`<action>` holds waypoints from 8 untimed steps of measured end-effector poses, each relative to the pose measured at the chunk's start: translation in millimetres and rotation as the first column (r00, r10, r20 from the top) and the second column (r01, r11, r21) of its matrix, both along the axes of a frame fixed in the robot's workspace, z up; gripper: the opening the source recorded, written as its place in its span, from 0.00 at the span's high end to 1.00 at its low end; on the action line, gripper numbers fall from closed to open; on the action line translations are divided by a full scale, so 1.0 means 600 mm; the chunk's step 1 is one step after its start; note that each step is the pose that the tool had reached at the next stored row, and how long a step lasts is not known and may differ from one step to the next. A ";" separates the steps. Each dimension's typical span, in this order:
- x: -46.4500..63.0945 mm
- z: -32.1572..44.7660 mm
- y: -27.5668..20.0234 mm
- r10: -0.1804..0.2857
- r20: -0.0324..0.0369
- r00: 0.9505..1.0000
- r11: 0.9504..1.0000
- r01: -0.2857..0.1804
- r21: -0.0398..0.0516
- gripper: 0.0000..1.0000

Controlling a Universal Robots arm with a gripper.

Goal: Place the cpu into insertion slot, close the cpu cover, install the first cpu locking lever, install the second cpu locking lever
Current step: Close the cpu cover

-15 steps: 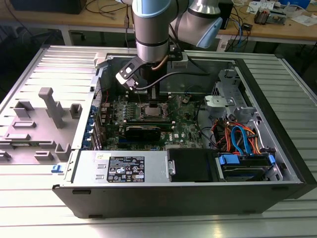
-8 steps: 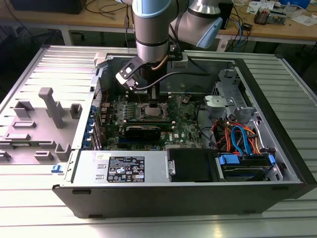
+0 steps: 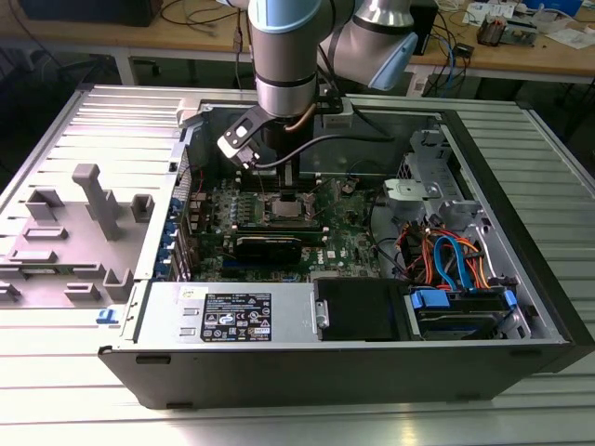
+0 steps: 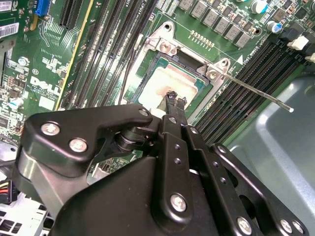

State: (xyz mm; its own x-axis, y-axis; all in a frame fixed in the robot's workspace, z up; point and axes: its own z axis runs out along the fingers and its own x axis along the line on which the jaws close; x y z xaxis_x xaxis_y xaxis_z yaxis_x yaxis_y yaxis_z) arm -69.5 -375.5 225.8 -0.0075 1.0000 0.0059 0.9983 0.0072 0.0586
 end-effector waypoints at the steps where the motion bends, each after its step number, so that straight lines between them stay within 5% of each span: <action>1: 0.001 0.000 0.0000 0.000 -0.005 1.000 1.000 0.000 0.000 0.89; 4: 0.002 0.006 0.0000 0.000 -0.015 1.000 1.000 0.000 0.000 0.89; 8: 0.002 0.013 0.0000 0.000 -0.015 1.000 1.000 0.000 0.000 0.89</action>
State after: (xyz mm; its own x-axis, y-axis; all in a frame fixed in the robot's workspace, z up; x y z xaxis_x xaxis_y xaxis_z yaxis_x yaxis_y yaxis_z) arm -68.0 -375.5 233.7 -0.0071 1.0000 0.0059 0.9990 0.0068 0.0438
